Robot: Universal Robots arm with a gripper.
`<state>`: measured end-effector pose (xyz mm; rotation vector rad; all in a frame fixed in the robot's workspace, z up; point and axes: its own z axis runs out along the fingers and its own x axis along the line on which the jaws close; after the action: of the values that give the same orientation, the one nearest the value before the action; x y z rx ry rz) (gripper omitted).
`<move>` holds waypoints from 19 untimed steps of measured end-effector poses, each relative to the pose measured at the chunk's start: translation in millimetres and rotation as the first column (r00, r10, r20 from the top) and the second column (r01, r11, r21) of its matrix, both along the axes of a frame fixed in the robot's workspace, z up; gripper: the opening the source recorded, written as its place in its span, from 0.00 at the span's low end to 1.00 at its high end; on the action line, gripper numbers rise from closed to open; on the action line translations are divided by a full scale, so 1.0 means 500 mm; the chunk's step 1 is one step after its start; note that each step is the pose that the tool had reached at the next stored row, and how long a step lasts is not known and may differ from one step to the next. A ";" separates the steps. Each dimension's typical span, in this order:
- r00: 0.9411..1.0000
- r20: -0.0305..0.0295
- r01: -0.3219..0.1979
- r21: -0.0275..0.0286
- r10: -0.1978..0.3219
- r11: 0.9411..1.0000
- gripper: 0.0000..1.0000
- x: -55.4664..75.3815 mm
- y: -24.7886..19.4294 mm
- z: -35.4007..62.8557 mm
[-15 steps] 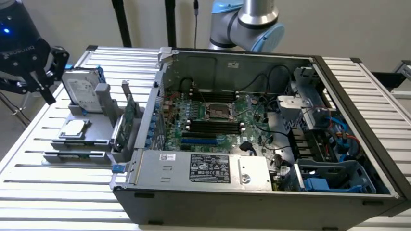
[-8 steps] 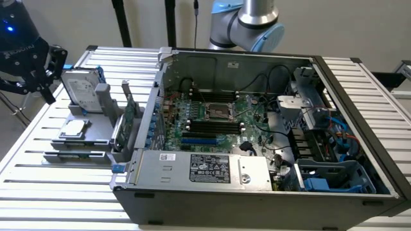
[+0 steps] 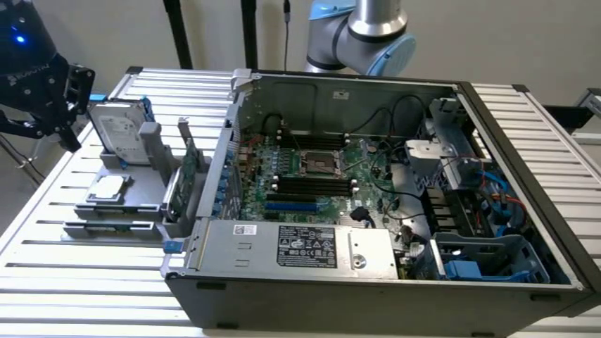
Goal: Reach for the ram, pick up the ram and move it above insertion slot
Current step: 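Pick up the ram and move it above insertion slot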
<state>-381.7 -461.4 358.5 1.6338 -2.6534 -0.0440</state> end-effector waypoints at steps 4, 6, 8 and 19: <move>0.997 0.000 -0.074 0.000 0.074 0.997 0.11 0.000 0.0000 0.001; 0.994 0.000 -0.110 0.000 0.110 0.994 0.11 0.000 0.0000 0.002; 0.989 0.000 -0.146 0.000 0.146 0.989 0.11 0.000 0.0000 0.002; 0.941 0.000 -0.340 0.000 0.340 0.941 0.11 0.000 0.0000 0.005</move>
<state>-381.7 -461.4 361.0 2.0640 -2.3286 -0.0365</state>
